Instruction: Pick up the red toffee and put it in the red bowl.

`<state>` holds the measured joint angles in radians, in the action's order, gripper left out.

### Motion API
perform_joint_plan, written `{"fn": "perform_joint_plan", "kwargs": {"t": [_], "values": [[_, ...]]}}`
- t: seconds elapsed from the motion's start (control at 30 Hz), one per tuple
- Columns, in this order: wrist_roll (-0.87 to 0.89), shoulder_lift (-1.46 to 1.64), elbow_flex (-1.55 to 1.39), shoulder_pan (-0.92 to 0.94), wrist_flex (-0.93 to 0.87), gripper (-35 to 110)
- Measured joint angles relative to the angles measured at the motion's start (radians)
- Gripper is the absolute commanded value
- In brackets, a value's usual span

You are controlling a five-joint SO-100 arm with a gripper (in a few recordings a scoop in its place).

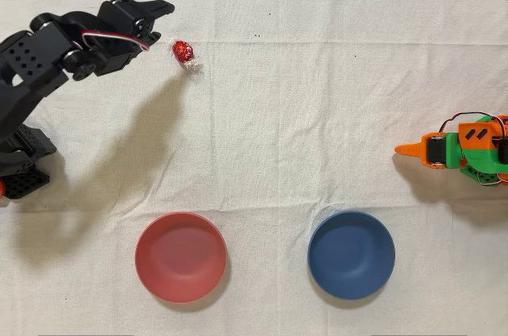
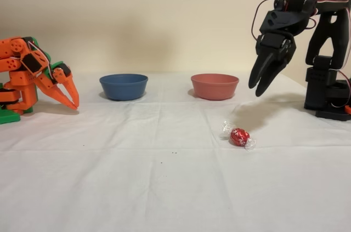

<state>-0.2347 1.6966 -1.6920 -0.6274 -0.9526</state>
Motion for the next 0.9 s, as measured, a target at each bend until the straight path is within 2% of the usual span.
{"fn": "perform_joint_plan", "kwargs": {"t": [0.9], "values": [[-0.1,-0.117,-0.258,0.023,0.333,27]]}}
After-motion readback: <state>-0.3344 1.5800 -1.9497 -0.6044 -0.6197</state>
